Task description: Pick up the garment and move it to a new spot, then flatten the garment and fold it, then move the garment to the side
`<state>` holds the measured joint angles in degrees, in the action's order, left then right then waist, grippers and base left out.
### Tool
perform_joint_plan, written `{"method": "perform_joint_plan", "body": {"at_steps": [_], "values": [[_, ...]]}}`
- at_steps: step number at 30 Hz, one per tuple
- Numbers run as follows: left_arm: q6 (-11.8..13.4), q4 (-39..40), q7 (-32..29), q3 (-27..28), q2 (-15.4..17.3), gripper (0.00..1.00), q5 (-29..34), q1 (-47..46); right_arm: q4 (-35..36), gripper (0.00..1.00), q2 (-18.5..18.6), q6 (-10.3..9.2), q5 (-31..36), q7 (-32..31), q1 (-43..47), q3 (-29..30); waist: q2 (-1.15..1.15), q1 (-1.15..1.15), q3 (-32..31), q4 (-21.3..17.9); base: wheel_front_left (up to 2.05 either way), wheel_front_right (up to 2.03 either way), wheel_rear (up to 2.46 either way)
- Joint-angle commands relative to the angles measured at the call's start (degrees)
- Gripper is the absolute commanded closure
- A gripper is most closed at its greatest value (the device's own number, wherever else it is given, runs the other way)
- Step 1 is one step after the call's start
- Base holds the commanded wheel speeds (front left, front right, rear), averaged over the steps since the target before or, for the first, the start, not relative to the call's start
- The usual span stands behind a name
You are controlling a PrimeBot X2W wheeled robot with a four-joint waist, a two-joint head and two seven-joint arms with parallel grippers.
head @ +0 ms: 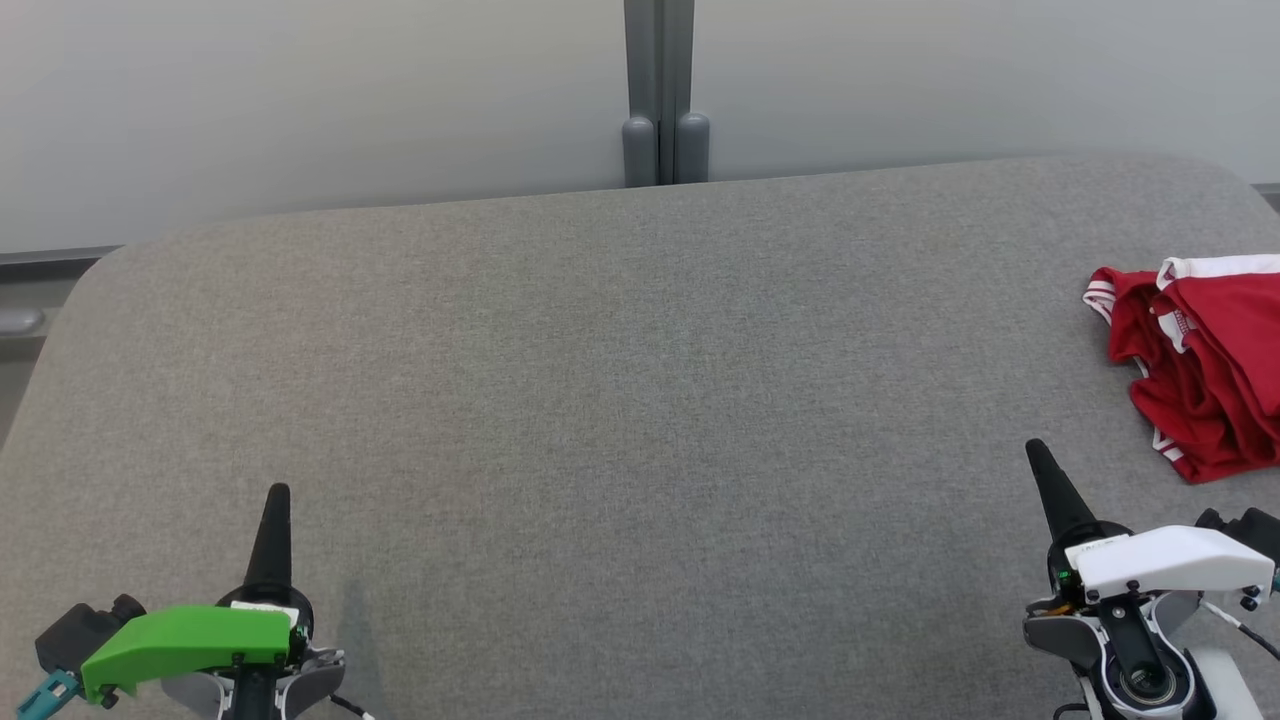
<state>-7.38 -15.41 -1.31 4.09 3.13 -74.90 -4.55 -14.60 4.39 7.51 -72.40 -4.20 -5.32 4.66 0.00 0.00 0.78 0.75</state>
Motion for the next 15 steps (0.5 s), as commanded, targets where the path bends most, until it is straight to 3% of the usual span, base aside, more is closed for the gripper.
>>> {"method": "perform_joint_plan", "body": {"at_steps": [1,15], "values": [[-0.13,0.52,-0.34,0.46,0.1,1.0,-1.2,-1.52,0.59,1.0,0.06,-0.01,-1.4,-0.28,-1.1,0.28,0.0,0.0,-0.02,-0.02,0.0,0.0,0.0],[-0.15,0.9,-2.27,1.24,-0.02,1.0,-7.35,-1.72,0.65,1.0,-0.6,-0.01,-8.5,-1.12,-1.14,0.96,0.0,0.0,-0.21,-0.26,0.0,0.0,0.0]]}}
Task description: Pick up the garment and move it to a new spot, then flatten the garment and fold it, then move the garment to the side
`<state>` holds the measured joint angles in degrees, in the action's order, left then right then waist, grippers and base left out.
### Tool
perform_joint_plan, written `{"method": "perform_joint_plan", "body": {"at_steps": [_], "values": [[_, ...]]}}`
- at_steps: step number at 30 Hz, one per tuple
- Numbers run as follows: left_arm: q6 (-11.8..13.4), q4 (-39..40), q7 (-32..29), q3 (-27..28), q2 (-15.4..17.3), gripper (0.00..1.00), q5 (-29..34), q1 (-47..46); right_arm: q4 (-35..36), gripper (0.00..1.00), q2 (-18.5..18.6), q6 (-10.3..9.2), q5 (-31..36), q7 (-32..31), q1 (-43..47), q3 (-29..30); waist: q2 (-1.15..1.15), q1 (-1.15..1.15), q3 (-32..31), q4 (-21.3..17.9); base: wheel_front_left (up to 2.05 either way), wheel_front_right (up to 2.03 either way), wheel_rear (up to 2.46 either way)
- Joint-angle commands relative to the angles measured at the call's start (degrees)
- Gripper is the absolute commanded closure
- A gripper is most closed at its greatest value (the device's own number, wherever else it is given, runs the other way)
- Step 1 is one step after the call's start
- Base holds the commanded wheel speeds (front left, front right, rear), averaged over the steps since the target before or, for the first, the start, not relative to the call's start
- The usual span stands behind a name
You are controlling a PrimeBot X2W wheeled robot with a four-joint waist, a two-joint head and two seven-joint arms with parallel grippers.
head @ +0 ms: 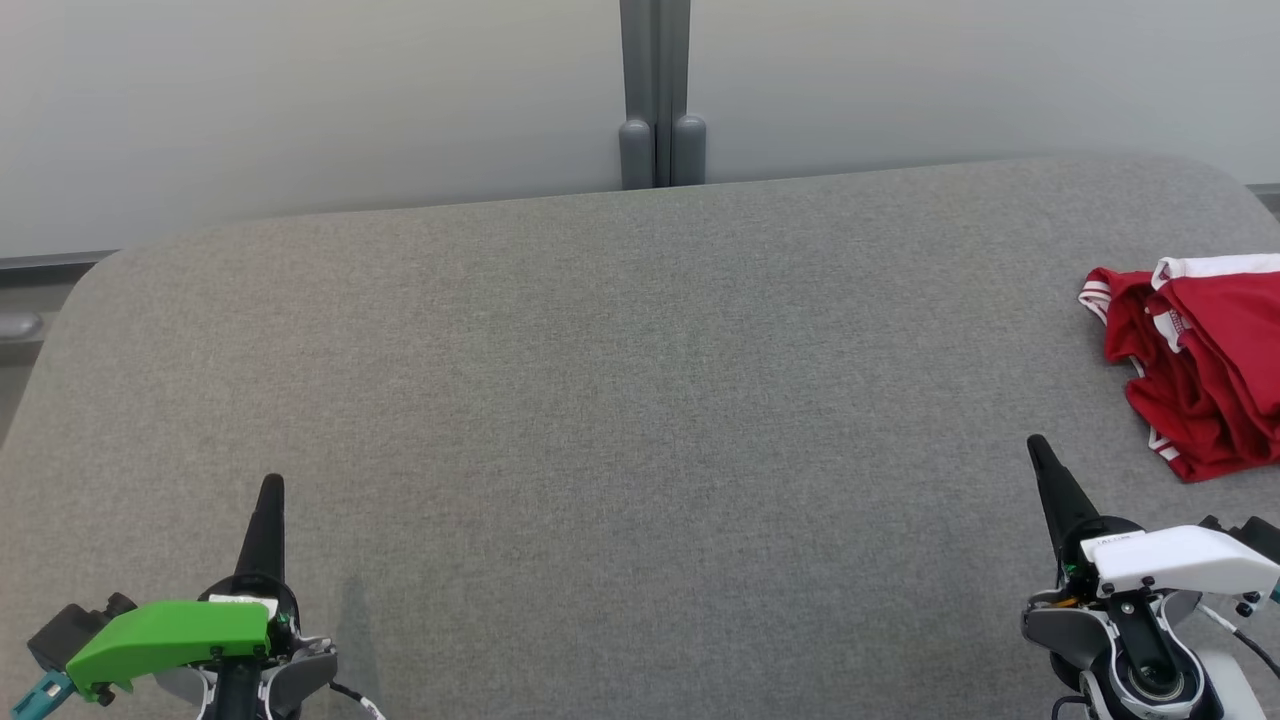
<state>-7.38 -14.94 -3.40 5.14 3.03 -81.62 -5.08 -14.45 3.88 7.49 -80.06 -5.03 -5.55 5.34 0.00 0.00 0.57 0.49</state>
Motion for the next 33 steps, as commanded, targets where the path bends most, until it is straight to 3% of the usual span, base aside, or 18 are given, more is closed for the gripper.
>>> {"method": "perform_joint_plan", "body": {"at_steps": [1,33], "values": [[-0.16,0.46,-0.33,0.26,0.07,1.0,-1.09,-1.14,0.52,1.0,-0.14,0.01,-1.33,-0.38,-0.91,0.32,0.0,0.0,-0.02,-0.02,0.0,0.0,0.0],[-0.2,0.97,-3.4,1.57,-0.16,1.0,-10.85,-1.57,0.56,1.0,-1.03,0.0,-12.5,-1.63,-0.84,1.31,0.0,0.0,-0.39,-0.49,0.0,0.0,0.0]]}}
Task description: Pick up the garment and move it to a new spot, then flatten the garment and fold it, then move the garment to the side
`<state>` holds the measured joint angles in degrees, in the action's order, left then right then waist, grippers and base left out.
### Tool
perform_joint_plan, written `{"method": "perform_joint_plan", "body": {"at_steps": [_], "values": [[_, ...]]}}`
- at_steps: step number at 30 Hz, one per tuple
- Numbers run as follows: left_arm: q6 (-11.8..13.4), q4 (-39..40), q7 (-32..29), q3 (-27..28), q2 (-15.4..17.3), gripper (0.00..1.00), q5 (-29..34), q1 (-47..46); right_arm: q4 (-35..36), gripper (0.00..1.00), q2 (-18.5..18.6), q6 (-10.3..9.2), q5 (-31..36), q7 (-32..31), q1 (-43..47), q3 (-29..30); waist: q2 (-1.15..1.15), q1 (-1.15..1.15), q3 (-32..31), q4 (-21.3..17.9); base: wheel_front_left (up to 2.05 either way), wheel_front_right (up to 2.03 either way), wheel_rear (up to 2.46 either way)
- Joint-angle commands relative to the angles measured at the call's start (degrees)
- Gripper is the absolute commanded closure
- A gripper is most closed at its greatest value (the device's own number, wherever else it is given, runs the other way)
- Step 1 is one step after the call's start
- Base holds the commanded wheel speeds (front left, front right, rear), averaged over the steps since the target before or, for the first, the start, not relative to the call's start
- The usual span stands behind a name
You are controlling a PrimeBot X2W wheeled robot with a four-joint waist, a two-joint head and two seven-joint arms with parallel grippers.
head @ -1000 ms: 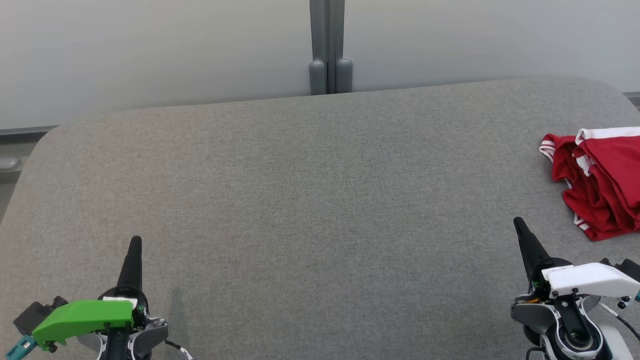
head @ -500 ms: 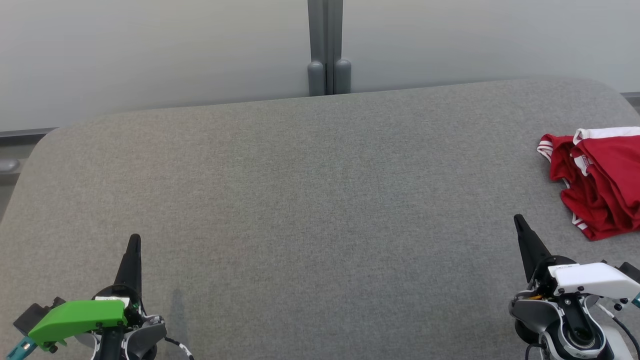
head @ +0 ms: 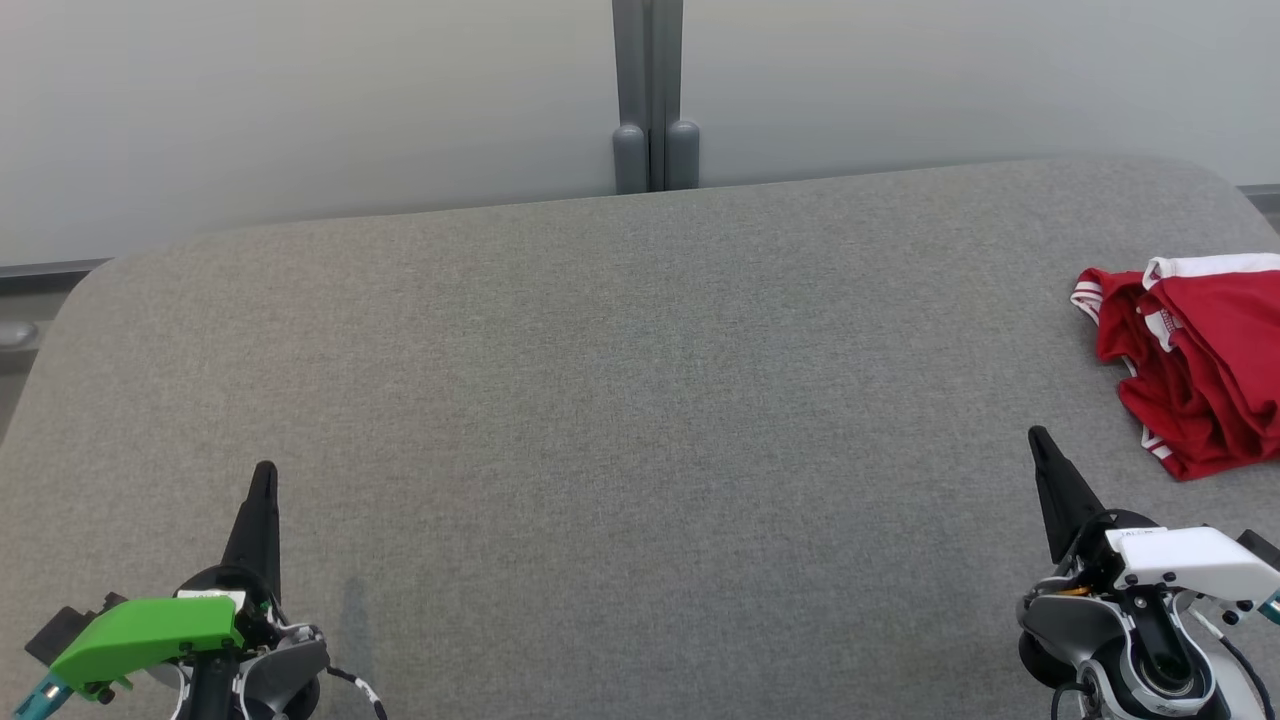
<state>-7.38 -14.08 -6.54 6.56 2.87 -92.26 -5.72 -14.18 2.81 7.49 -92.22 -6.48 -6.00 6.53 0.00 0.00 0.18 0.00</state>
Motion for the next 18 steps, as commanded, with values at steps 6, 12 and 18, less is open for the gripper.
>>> {"method": "perform_joint_plan", "body": {"at_steps": [6,12,18], "values": [[-0.2,0.11,-0.25,0.13,0.0,1.0,-0.23,-0.83,0.28,1.0,0.05,0.0,-0.35,-0.18,-0.38,0.11,0.0,0.0,0.0,0.0,0.0,0.0,0.0],[-0.2,0.11,-0.24,0.12,0.0,1.0,-0.23,-0.82,0.28,1.0,0.05,0.0,-0.35,-0.17,-0.38,0.11,0.0,0.0,0.0,0.0,0.0,0.0,0.0],[-0.2,0.11,-0.23,0.11,0.01,1.0,-0.24,-0.82,0.28,1.0,0.05,0.0,-0.35,-0.17,-0.38,0.11,0.0,0.0,0.0,0.0,0.0,0.0,0.0]]}}
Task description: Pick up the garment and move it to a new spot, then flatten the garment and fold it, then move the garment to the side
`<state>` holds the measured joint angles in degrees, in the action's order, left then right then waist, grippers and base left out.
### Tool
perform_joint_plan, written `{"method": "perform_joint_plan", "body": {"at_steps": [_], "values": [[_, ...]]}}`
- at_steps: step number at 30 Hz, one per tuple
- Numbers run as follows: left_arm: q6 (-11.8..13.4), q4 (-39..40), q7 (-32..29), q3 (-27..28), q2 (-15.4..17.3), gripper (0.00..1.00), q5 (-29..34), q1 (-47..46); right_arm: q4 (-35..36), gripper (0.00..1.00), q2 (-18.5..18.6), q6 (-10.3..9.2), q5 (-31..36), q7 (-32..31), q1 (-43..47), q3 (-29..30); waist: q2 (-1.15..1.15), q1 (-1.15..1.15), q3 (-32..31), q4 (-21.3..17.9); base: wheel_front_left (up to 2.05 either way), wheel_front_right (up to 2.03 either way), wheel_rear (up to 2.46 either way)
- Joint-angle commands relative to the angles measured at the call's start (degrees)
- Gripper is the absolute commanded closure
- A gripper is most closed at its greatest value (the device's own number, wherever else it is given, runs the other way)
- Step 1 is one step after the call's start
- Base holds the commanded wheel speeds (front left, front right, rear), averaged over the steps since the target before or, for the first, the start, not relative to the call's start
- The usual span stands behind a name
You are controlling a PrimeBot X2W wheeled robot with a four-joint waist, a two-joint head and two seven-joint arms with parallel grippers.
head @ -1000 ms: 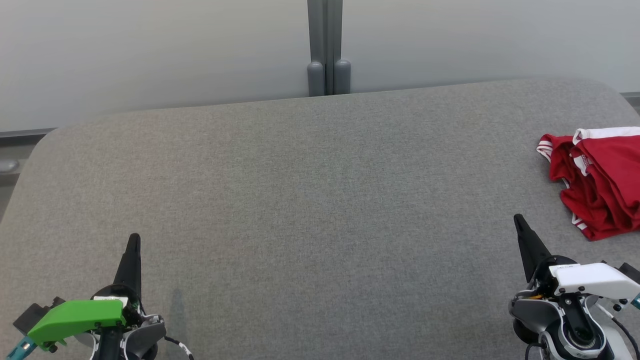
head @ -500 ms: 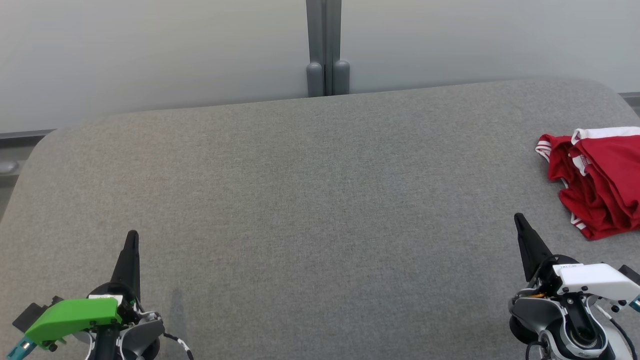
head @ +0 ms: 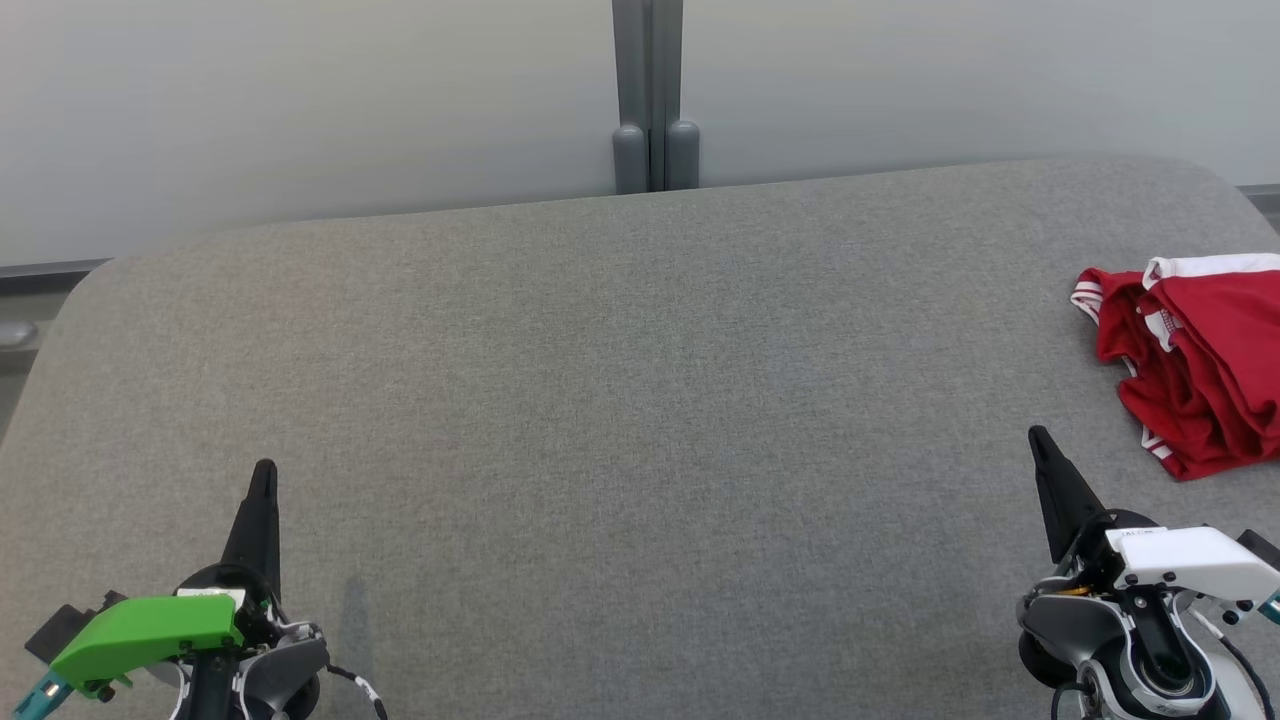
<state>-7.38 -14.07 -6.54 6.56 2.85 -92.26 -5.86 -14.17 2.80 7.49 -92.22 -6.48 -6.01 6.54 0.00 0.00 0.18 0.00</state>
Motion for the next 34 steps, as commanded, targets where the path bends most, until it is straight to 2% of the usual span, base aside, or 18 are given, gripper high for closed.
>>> {"method": "perform_joint_plan", "body": {"at_steps": [1,34], "values": [[-0.2,0.1,-0.23,0.11,0.03,1.0,-0.24,-0.67,0.27,1.0,0.06,0.0,-0.36,-0.17,-0.37,0.1,0.0,0.0,0.0,0.0,0.0,0.0,0.0],[-0.2,0.1,-0.21,0.09,0.03,1.0,-0.26,-0.66,0.27,1.0,0.06,0.0,-0.36,-0.16,-0.36,0.08,0.0,0.0,0.0,0.0,0.0,0.0,0.0]]}}
